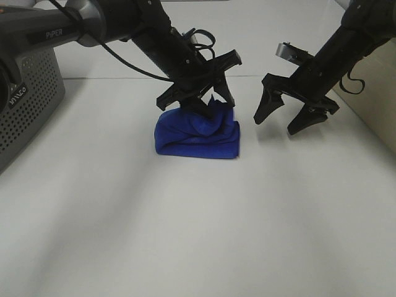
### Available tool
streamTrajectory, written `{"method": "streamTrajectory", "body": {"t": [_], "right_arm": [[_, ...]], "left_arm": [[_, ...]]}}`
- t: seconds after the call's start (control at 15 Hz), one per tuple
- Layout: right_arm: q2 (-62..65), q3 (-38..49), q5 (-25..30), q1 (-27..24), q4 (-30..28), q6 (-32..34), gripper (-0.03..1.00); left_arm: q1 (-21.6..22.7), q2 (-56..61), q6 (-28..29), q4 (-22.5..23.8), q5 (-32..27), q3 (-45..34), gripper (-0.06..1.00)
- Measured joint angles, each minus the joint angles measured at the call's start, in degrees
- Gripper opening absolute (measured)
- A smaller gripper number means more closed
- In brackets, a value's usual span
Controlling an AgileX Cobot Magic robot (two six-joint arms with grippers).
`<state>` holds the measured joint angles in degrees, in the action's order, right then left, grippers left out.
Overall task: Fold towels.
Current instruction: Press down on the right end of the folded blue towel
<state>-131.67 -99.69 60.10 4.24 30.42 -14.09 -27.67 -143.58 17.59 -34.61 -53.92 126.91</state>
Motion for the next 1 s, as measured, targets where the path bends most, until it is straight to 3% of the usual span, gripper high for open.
{"method": "streamTrajectory", "body": {"t": [0.13, 0.2, 0.47, 0.73, 1.0], "right_arm": [[0.00, 0.00, 0.69, 0.00, 0.11, 0.00, 0.82], [-0.06, 0.00, 1.49, 0.00, 0.29, 0.00, 0.82], [4.01, 0.00, 2.46, 0.00, 2.46, -0.11, 0.82], [6.36, 0.00, 4.35, 3.50, 15.99, -4.18, 0.82], [5.84, 0.00, 0.69, 11.86, 29.74, -11.12, 0.82]], "left_arm": [[-0.17, 0.06, -3.72, -5.84, -0.74, 0.00, 0.52], [-0.17, 0.34, -4.76, -6.65, -1.20, 0.00, 0.52], [3.44, 5.39, -10.20, -4.41, -1.55, 0.23, 0.52], [10.03, 9.05, -11.17, 4.58, -1.78, 0.23, 0.52], [14.15, 9.11, -10.66, 6.70, -4.64, 0.23, 0.52]]}}
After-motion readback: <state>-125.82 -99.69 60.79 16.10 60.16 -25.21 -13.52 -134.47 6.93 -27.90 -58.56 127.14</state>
